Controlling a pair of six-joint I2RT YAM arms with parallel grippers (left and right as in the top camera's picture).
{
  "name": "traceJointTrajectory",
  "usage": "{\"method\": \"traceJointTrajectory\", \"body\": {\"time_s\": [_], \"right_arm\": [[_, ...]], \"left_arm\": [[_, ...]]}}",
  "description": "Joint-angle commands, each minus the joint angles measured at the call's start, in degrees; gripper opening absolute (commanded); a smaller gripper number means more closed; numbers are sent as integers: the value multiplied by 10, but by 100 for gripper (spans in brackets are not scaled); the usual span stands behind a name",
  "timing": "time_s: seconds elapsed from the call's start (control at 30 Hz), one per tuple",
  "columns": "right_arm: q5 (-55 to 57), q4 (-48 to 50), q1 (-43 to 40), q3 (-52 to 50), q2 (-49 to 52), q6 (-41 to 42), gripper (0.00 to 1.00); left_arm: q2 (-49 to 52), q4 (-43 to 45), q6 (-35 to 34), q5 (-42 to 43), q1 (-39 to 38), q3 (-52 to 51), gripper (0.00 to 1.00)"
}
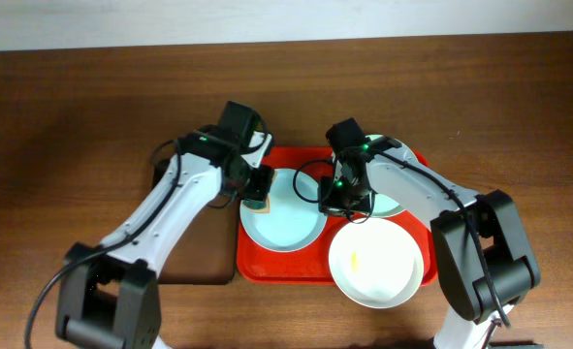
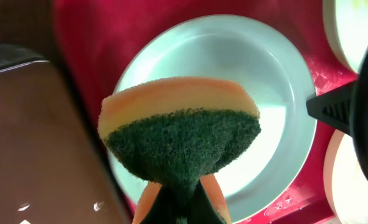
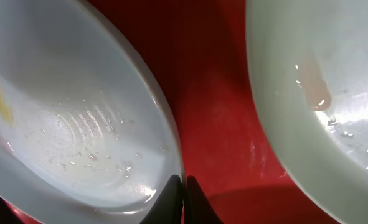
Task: Clean dirty plates on tray and stack at the side
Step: 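Scrub the light blue plate with the sponge in the left gripper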
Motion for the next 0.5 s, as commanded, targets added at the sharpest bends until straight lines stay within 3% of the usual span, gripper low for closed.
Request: {"method": "traceJointTrajectory", "body": {"time_s": [0.0, 0.07, 0.13, 0.47], "right_arm": [[1, 9, 4, -3, 5, 6, 5], [12, 11, 4, -3, 5, 6, 6], [12, 12, 4, -3, 5, 6, 14], [40, 15, 8, -5, 5, 6, 21]], "left_arm": [[28, 12, -19, 7, -5, 12, 0], [52, 21, -19, 7, -5, 12, 0], [68, 30, -20, 7, -5, 12, 0], [77, 32, -20, 7, -5, 12, 0]]}}
